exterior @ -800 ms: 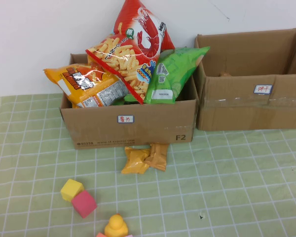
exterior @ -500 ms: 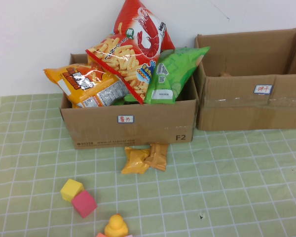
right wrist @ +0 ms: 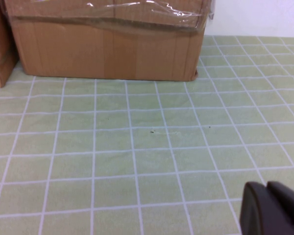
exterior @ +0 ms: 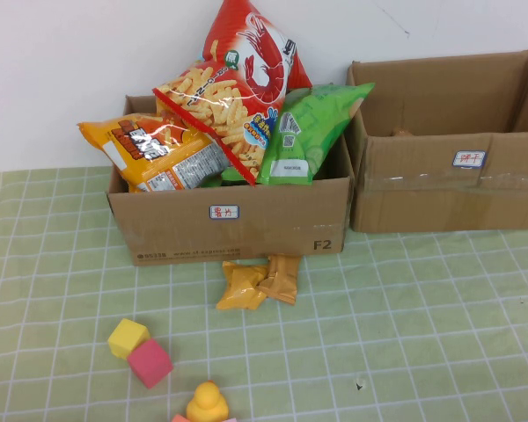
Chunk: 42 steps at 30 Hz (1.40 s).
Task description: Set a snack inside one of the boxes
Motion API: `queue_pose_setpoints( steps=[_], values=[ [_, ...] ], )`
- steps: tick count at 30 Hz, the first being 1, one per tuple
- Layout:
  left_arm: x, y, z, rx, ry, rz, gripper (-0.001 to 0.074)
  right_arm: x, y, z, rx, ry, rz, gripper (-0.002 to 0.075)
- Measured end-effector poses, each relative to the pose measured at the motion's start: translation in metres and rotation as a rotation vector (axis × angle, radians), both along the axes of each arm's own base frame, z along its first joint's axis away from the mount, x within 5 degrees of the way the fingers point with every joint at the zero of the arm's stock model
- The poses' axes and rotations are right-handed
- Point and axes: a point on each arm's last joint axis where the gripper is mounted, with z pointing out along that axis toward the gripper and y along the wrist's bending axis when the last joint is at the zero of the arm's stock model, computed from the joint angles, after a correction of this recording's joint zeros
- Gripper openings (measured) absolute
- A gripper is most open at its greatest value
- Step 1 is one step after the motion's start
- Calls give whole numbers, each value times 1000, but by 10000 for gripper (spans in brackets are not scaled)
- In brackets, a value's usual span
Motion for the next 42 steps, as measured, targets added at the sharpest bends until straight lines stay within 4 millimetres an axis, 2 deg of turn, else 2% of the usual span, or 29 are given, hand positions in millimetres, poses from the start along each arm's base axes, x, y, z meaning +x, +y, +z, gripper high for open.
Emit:
queue_pose_setpoints(
  steps=[31,34,38,42],
  values=[
    [0,0,0,15,-1,-4,-3,0,0,0,-5,1,2,-2],
    [0,0,0,18,-3,-4,-2,0,-1,0,-60,2,12,-2],
    [2,0,4,21,-63,0,-3,2,-2,6,-166,-80,25,-2],
    [4,2,22,12,-253,18,-2,5,1,29,-187,-335,43,-2]
  ],
)
